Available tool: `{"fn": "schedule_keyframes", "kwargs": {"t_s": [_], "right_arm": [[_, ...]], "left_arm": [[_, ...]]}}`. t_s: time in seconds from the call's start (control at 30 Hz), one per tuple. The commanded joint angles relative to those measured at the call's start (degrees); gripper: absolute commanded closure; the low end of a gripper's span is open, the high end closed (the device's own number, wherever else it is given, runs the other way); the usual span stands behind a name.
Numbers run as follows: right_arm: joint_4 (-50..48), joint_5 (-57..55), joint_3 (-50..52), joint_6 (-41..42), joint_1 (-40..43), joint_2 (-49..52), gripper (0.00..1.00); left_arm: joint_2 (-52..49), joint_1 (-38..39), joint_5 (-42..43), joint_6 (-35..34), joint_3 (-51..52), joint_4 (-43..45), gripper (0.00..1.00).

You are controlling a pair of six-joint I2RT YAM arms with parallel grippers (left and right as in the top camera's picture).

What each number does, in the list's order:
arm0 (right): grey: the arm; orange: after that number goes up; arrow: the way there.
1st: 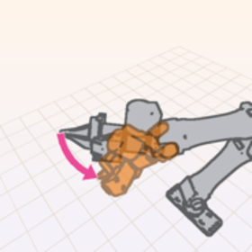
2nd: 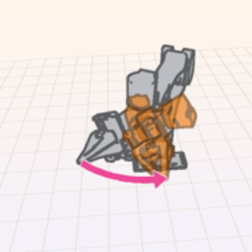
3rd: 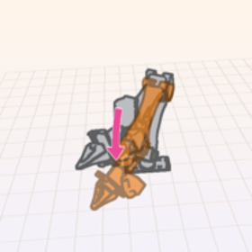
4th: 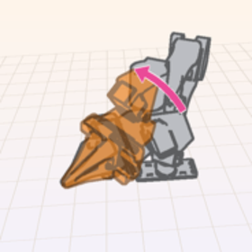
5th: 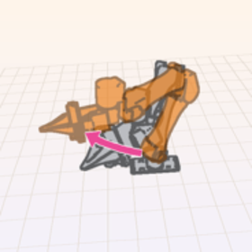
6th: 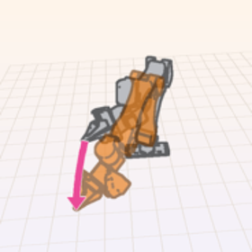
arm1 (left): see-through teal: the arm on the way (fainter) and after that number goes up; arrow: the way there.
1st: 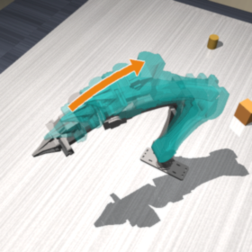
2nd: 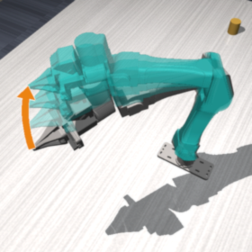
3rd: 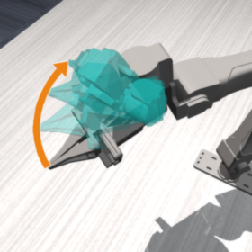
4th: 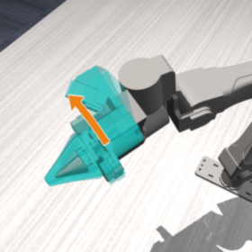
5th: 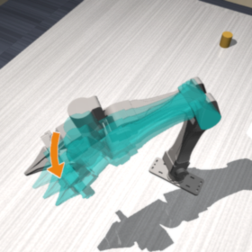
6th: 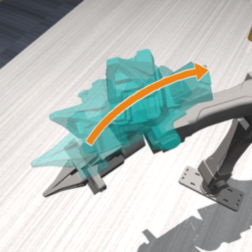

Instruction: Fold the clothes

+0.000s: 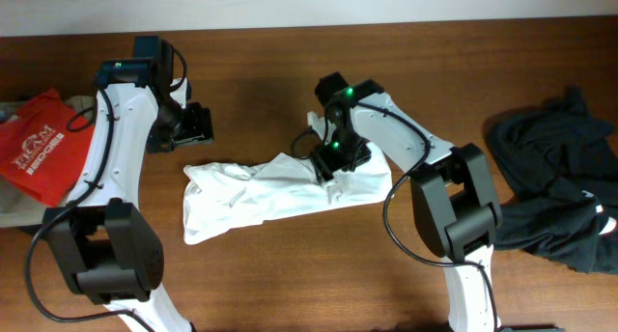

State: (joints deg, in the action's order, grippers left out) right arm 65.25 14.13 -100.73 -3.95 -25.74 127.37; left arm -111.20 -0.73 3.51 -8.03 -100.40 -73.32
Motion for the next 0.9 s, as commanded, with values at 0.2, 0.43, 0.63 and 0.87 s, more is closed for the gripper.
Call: {"fn": "schedule_keyframes", "kwargs": {"t_s": [0.2, 0.43, 0.63, 0.87], "right_arm": [[20.50, -4.50, -15.65, 4.87, 3.91, -0.85, 0.34], [7.10, -2.67, 1.84, 4.87, -7.65, -0.68, 0.43], [4.76, -2.71, 1.27, -3.39, -10.10, -3.04, 0.46], [0.22, 6.78, 2.89, -11.08, -9.94, -3.23, 0.36]], "left_arm": [[0.00, -0.20, -0.55, -0.09, -0.13, -1.09, 0.21], [0.00, -0.20, -0.55, -0.09, -0.13, -1.11, 0.21], [0.00, -0.20, -0.55, -0.09, -0.13, -1.14, 0.21], [0.00, -0.20, -0.55, -0.09, -0.13, -1.33, 0.21]]}}
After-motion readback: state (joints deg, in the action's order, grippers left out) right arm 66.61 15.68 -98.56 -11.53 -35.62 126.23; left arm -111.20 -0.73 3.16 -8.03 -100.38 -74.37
